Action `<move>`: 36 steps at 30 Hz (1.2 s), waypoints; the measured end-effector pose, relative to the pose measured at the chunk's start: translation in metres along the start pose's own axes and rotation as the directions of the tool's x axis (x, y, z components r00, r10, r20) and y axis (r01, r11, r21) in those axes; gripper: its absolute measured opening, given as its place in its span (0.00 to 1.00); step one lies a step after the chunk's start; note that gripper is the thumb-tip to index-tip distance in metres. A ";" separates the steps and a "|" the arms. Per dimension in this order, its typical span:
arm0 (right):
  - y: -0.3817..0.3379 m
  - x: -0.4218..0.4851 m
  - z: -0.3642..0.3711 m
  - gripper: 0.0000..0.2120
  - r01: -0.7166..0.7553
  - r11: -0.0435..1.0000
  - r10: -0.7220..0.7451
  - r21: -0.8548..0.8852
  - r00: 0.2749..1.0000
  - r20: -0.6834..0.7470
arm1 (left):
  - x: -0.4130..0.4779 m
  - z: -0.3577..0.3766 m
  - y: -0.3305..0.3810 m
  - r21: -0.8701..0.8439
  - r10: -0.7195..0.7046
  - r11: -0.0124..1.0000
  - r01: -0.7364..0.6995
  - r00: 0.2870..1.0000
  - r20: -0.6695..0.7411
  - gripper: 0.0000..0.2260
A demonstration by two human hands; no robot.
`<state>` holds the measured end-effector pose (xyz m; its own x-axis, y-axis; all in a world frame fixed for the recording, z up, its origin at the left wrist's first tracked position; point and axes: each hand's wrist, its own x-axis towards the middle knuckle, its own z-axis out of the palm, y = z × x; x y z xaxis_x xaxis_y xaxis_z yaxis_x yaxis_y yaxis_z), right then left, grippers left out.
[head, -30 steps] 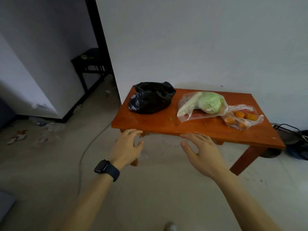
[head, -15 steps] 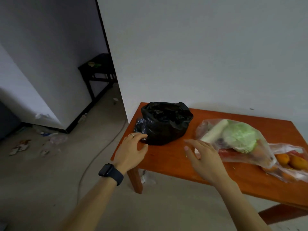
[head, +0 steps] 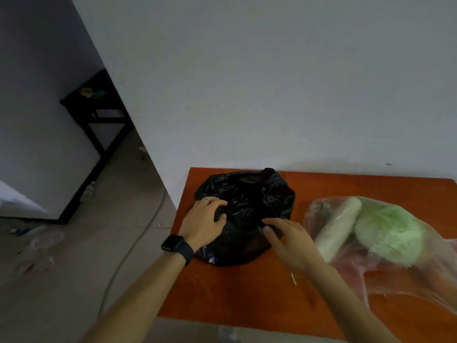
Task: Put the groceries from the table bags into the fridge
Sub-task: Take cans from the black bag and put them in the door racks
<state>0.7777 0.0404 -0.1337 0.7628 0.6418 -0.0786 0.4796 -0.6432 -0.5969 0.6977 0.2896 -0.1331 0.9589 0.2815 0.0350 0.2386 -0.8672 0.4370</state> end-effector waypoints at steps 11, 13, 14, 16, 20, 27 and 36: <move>0.021 0.080 0.072 0.22 -0.271 0.959 0.282 -0.080 0.938 0.203 | 0.111 0.065 -0.074 0.385 0.210 0.742 -0.549 0.735 0.645 0.23; 0.022 0.082 0.085 0.21 -0.277 0.955 0.294 -0.102 0.924 0.244 | 0.108 0.062 -0.092 0.404 0.196 0.748 -0.527 0.757 0.624 0.22; 0.022 0.083 0.091 0.21 -0.276 0.953 0.299 -0.122 0.919 0.256 | 0.104 0.058 -0.101 0.406 0.169 0.777 -0.480 0.782 0.600 0.21; 0.023 0.086 0.102 0.20 -0.284 0.947 0.316 -0.152 0.910 0.269 | 0.095 0.052 -0.120 0.424 0.115 0.806 -0.413 0.812 0.572 0.20; 0.023 0.094 0.120 0.25 -0.291 0.941 0.334 -0.174 0.886 0.323 | 0.080 0.045 -0.148 0.476 0.019 0.806 -0.353 0.818 0.575 0.20; 0.002 0.108 0.137 0.28 -0.217 0.918 0.317 -0.332 0.905 0.283 | 0.083 0.062 -0.151 0.523 0.061 0.798 -0.299 0.904 0.424 0.17; -0.048 0.157 0.171 0.40 -0.419 0.865 0.497 -0.277 0.795 0.349 | 0.111 0.078 -0.134 0.641 -0.023 0.698 -0.319 0.885 0.465 0.34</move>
<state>0.8004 0.2435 -0.2542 0.6934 0.3358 -0.6375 0.2148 -0.9409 -0.2620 0.7843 0.4053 -0.2578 0.9146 0.0777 -0.3968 -0.0412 -0.9583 -0.2827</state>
